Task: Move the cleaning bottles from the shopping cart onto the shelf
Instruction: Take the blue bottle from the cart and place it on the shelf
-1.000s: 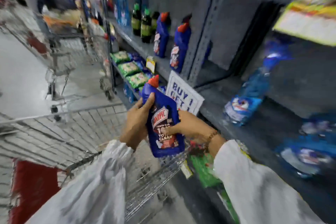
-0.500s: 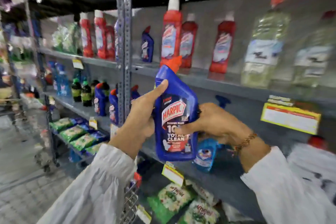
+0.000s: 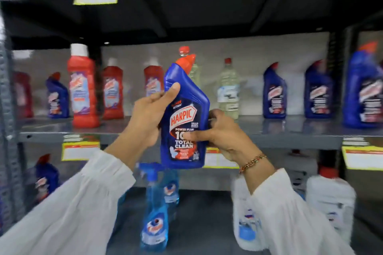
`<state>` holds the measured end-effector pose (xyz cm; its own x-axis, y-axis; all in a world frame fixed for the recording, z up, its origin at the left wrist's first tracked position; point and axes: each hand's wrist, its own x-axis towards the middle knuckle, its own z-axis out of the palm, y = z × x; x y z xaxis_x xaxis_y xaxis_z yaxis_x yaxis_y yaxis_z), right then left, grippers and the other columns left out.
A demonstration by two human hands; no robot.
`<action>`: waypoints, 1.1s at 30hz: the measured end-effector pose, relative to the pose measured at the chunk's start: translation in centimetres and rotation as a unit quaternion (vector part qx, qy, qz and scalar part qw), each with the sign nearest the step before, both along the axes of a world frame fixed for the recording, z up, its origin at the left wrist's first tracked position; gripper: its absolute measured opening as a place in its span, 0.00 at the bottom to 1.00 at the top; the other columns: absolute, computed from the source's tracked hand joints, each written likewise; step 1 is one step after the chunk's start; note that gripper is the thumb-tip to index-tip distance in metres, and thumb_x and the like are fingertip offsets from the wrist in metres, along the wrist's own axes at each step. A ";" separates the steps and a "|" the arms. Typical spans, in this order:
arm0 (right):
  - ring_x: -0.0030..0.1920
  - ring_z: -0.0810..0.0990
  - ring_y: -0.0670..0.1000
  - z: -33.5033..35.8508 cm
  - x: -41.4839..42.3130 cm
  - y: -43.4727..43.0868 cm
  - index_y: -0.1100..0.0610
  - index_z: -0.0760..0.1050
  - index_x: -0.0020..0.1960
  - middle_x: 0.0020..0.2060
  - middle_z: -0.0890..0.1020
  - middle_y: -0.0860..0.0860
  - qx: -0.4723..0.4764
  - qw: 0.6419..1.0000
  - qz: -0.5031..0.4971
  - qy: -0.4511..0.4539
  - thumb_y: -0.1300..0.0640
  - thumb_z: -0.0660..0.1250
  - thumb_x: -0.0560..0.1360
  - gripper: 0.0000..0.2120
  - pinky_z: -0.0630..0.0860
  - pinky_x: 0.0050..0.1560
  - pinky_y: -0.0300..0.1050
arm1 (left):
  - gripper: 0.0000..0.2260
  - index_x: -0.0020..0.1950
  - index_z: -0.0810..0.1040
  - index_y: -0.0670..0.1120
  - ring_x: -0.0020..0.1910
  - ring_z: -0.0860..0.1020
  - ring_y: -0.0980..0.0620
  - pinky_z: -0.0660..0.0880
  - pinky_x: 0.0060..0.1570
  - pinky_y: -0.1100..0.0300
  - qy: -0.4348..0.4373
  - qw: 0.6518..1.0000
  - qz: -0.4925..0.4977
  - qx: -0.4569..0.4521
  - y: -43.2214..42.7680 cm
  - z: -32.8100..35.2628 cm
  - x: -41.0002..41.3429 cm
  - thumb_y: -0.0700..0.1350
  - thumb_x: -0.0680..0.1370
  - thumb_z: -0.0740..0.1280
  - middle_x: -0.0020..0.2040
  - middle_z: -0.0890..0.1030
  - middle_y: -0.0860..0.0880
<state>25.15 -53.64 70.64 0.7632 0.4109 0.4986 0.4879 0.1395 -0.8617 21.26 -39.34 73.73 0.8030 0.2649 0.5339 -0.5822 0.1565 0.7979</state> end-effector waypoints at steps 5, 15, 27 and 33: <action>0.40 0.83 0.51 1.7 4.6 -7.1 0.56 0.75 0.42 0.41 0.83 0.53 0.111 0.987 -0.111 -0.026 0.68 0.78 0.59 0.17 0.81 0.39 0.45 | 0.06 0.40 0.80 0.44 0.29 0.82 0.53 0.80 0.31 0.60 -0.016 0.998 -0.062 0.003 -7.6 3.4 6.1 0.46 0.73 0.70 0.30 0.85 0.50; 0.36 0.85 0.48 4.6 10.6 -21.8 0.56 0.80 0.43 0.35 0.86 0.49 0.170 0.968 -0.181 -0.044 0.69 0.74 0.63 0.12 0.80 0.35 0.40 | 0.07 0.39 0.79 0.45 0.26 0.81 0.55 0.77 0.26 0.65 -0.006 0.986 -0.166 -0.006 -22.3 6.7 14.4 0.48 0.74 0.70 0.28 0.83 0.51; 0.50 0.83 0.57 2.3 13.9 -26.4 0.62 0.76 0.59 0.50 0.84 0.58 0.153 0.967 -0.203 0.025 0.67 0.75 0.64 0.24 0.79 0.54 0.55 | 0.07 0.46 0.80 0.46 0.29 0.82 0.54 0.78 0.27 0.63 0.041 0.988 -0.145 -0.010 -27.0 4.4 18.2 0.48 0.72 0.71 0.38 0.84 0.48; 0.64 0.73 0.55 2.1 11.6 -22.3 0.54 0.70 0.64 0.63 0.76 0.54 -0.002 0.858 -0.485 -0.169 0.55 0.73 0.65 0.28 0.70 0.66 0.54 | 0.09 0.52 0.79 0.41 0.24 0.77 0.66 0.70 0.23 0.74 0.014 0.998 -0.065 -0.007 -25.7 3.2 15.9 0.43 0.74 0.70 0.37 0.80 0.51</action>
